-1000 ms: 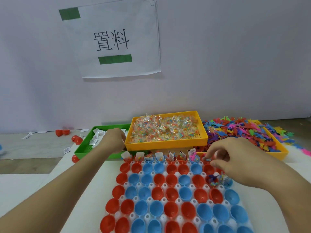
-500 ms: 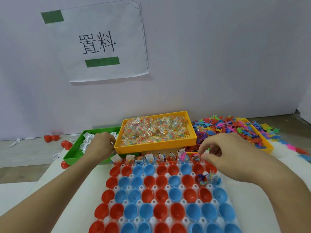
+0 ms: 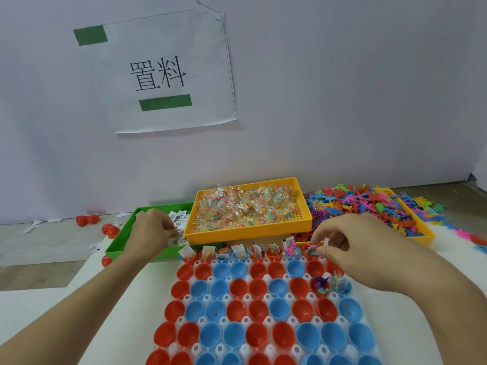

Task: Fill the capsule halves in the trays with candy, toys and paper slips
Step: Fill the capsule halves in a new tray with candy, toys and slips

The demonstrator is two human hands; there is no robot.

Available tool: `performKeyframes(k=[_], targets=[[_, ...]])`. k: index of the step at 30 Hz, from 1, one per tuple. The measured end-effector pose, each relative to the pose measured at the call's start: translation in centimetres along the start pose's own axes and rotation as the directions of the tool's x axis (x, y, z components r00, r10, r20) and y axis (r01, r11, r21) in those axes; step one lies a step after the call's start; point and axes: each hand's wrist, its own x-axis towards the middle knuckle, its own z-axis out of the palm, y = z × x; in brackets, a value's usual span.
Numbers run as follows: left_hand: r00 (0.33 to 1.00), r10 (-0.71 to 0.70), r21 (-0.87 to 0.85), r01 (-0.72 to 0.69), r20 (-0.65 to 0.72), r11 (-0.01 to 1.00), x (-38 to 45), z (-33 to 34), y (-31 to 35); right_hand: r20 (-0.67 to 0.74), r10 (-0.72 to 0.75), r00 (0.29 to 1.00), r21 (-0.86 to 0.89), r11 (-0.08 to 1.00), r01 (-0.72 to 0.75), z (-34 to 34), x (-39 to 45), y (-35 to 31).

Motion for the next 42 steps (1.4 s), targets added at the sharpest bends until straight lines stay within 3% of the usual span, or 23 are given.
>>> performKeyframes(k=[5,9,13,18,23,28,33,42], targets=[[1.0,-0.006,-0.036,0.005,-0.028,0.999,-0.3,-0.7,-0.1,0.031,0.0,1.0,0.009,1.0,-0.001,0.1,0.0,-0.1],[0.992,-0.096,-0.114,0.086,-0.087,0.99,-0.6,-1.3,-0.1,0.036,-0.003,0.999,0.011,1.0,0.003,0.1,0.0,-0.2],[0.959,-0.247,-0.351,0.185,-0.14,0.918,-1.5,-1.9,0.7,0.051,-0.008,0.999,0.012,1.0,0.008,0.0,-0.1,-0.4],[0.951,-0.288,-0.641,0.15,-0.116,0.753,-4.4,-3.1,4.3,0.041,-0.03,0.999,0.049,0.998,0.028,0.1,-0.2,-0.7],[0.995,-0.09,-0.776,0.087,0.039,0.625,-8.6,-4.4,9.6,-0.031,-0.113,0.993,0.112,0.987,0.116,0.3,-0.1,-1.5],[0.979,0.187,-0.841,-0.03,0.085,0.54,-11.8,-5.1,13.8,-0.189,-0.245,0.951,0.466,0.83,0.306,0.1,-0.3,-3.2],[0.969,0.237,-0.879,-0.049,0.074,0.475,-12.5,-4.7,15.2,-0.25,-0.278,0.927,0.551,0.746,0.372,-0.2,-0.5,-3.7],[0.962,0.261,-0.877,-0.059,0.077,0.477,-12.8,-4.7,15.6,-0.254,-0.259,0.932,0.666,0.651,0.363,0.1,-0.3,-3.7]])
